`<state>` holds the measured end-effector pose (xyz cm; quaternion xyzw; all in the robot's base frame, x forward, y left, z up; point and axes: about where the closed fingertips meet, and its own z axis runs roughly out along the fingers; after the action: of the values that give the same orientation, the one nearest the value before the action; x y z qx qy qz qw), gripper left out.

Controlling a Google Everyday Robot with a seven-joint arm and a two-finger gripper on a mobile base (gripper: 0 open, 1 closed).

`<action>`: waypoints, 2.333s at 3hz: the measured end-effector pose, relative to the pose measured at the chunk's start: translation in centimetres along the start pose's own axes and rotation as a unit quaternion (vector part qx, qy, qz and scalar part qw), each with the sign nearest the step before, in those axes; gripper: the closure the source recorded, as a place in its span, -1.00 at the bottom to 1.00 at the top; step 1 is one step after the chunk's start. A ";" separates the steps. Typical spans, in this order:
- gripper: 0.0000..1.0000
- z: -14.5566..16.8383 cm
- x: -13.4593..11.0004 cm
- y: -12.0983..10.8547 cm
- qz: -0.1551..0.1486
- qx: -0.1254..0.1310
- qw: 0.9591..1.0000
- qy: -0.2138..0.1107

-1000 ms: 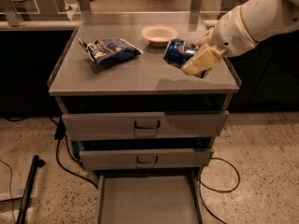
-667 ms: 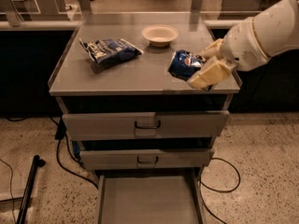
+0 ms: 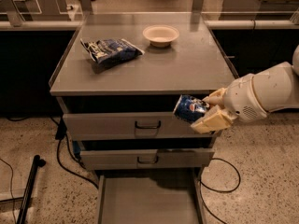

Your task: Place pepsi can into bottom drawer

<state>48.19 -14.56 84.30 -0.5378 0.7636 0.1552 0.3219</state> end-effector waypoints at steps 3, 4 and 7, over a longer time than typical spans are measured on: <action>1.00 5.1 1.6 2.6 0.027 -0.037 0.999 -0.019; 1.00 10.6 4.4 5.3 0.046 -0.054 0.997 -0.035; 1.00 20.4 11.8 8.4 0.061 -0.043 0.997 -0.029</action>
Offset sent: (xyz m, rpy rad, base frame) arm -0.0080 0.0133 -0.0243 0.0408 0.0503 0.0080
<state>44.48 -8.07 60.42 -0.4987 0.7779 0.2231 0.3106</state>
